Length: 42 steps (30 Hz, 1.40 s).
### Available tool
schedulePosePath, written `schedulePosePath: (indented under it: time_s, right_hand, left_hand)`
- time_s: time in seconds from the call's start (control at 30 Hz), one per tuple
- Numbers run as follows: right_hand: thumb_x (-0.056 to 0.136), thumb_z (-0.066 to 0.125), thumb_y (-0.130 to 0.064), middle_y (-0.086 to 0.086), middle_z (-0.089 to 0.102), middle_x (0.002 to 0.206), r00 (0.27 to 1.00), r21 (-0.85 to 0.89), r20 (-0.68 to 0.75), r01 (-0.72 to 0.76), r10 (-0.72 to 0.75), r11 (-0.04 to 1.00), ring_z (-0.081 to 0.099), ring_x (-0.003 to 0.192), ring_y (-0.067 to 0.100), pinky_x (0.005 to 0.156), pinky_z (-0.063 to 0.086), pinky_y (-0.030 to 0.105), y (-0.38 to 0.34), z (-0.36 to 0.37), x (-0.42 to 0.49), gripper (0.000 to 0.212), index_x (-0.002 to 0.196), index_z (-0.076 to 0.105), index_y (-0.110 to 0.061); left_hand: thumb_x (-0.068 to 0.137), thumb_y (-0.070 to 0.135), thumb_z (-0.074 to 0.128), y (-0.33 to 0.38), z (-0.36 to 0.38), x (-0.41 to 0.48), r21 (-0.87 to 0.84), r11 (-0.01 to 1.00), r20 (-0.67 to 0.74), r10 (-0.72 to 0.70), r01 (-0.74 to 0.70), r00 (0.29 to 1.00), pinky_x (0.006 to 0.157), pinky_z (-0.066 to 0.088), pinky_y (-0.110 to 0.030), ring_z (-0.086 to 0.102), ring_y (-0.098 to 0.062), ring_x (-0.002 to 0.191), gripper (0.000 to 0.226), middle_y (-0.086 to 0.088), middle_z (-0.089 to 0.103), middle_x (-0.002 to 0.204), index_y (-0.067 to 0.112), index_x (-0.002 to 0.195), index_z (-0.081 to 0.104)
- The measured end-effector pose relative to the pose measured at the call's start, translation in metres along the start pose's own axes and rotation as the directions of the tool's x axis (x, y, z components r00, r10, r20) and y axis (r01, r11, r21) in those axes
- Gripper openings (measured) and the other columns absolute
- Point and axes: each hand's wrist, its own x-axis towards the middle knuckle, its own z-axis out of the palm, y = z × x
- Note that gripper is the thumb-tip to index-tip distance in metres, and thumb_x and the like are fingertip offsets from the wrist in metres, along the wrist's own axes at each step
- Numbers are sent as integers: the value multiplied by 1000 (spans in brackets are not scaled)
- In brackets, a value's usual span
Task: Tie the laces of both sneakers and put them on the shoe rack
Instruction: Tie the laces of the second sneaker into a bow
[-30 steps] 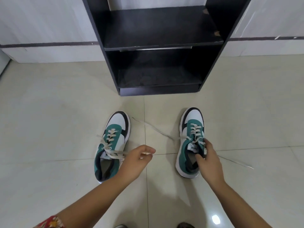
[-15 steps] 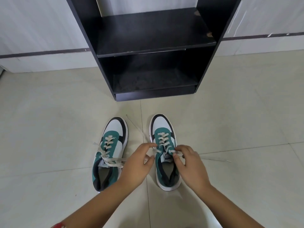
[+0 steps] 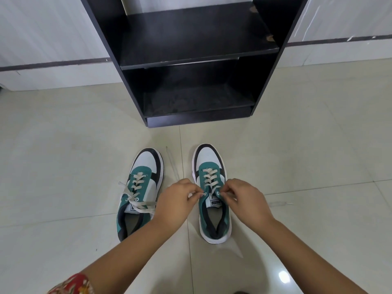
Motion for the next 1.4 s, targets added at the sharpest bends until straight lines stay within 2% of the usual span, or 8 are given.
schedulePosePath:
  time_s: [0.23,0.77,0.9,1.03,1.1,1.2,1.3,1.4]
  right_hand:
    - [76,59,-16,-4,54,60,965,164,-6,-258,262,952,49,57,12,50,33,25,15,-12,-4,7,73,56,-10]
    - [77,55,-24,-2,61,72,942,-18,-3,-336,336,942,55,65,20,50,35,27,28,2,-9,9,72,53,-16]
    - [85,54,-25,-6,60,91,969,-51,-34,-244,243,968,59,79,19,57,42,30,26,8,-11,9,92,53,-21]
    - [87,54,-38,-10,54,79,958,-30,-197,-220,210,975,49,77,13,54,35,28,18,4,-18,16,84,55,-22]
    - [90,48,-45,-8,60,73,958,73,-75,-271,276,960,54,71,12,52,36,26,7,10,-23,28,77,58,-22]
    - [91,54,-30,-5,67,87,892,614,113,-409,438,675,61,83,14,62,41,20,-8,21,-22,19,92,66,-15]
    - [89,58,-16,0,69,88,826,847,228,-429,515,314,63,78,7,60,46,16,-19,21,-11,16,95,66,-4]
    - [86,63,-18,0,65,76,834,843,235,-431,500,322,61,63,4,51,44,7,-25,22,-4,14,84,63,-3]
  left_hand:
    - [92,24,54,-28,-11,-1,45,985,-119,-157,164,980,64,45,-28,59,-14,76,13,7,59,93,18,88,65]
    - [93,21,52,-47,-1,-12,63,975,-102,-208,215,973,65,51,-32,61,-17,78,11,4,59,94,16,86,60]
    - [91,30,56,-48,-2,-16,27,986,-111,-163,167,980,72,51,-31,59,-15,82,24,10,50,111,21,113,53]
    - [90,36,55,-28,6,-25,-115,978,-131,-188,173,973,71,46,-25,57,-9,76,25,11,53,108,23,110,54]
    - [92,37,50,-16,13,-25,-323,902,0,-304,287,953,78,42,-25,59,-9,86,26,3,62,109,21,109,60]
    - [95,33,48,-1,17,-18,-586,701,142,-405,407,903,91,36,-23,54,-10,108,28,2,60,120,21,118,60]
    - [94,24,52,13,14,-10,-748,492,234,-431,445,871,84,39,-17,54,-1,102,20,8,61,113,23,110,63]
    - [90,29,58,18,13,-4,-780,347,288,-539,520,791,79,40,-25,55,-8,96,20,5,60,100,15,104,58]
